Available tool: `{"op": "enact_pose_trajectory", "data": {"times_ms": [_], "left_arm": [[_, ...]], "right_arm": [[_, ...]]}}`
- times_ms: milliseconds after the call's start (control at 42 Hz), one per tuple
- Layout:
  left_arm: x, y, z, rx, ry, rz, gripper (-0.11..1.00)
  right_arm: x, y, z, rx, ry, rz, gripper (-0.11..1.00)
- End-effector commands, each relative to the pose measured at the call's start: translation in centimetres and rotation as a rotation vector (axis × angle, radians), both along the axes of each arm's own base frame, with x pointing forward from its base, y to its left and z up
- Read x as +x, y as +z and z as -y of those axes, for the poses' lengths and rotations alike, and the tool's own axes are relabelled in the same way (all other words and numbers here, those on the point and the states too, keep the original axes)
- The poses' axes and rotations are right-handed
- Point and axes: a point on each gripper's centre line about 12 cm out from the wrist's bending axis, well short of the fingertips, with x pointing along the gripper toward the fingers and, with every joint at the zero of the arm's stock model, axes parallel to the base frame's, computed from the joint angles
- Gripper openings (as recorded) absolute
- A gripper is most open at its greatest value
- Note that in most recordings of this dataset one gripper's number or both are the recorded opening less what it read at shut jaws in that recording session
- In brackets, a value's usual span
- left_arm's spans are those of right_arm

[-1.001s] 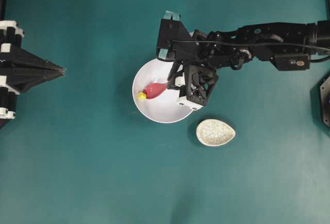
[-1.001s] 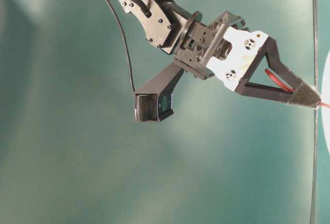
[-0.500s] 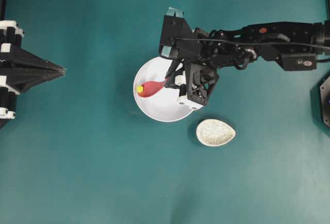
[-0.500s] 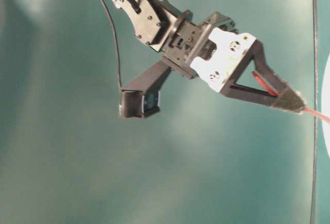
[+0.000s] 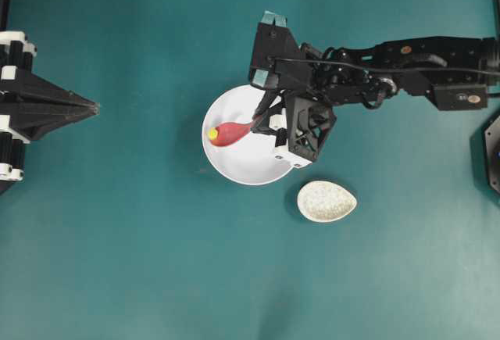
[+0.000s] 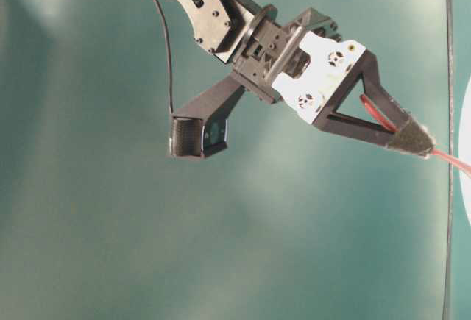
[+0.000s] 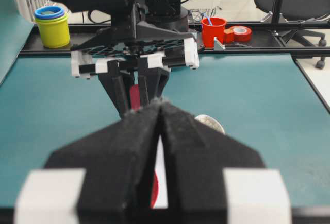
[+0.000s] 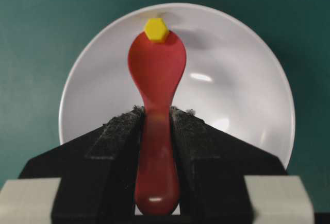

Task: Scoop the yellow hexagonal prism block from the bowl with a spoon using the right arm.
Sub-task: 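Tilt and raise the spoon carrying the yellow block out of the bowl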

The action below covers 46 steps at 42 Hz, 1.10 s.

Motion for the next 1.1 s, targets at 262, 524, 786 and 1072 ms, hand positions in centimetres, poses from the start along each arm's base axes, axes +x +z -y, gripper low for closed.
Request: {"op": "enact_pose_trajectory", "data": {"times_ms": [262, 524, 786, 1072], "left_arm": [[0.2, 0.8, 0.0, 0.005, 0.001, 0.021, 0.0], [0.2, 0.8, -0.1, 0.005, 0.002, 0.021, 0.0], [0.2, 0.8, -0.1, 0.005, 0.002, 0.021, 0.0], [0.2, 0.9, -0.1, 0.005, 0.002, 0.026, 0.0]], "right_arm": [[-1.3, 3.1, -0.7, -0.073, -0.025, 0.22, 0.24], [-4.5, 5.7, -2.5, -0.176, -0.024, 0.489, 0.24], [-8.1, 6.7, -3.6, -0.173, -0.012, 0.573, 0.24], [-9.5, 7.2, -3.6, -0.17, -0.016, 0.598, 0.24]]}}
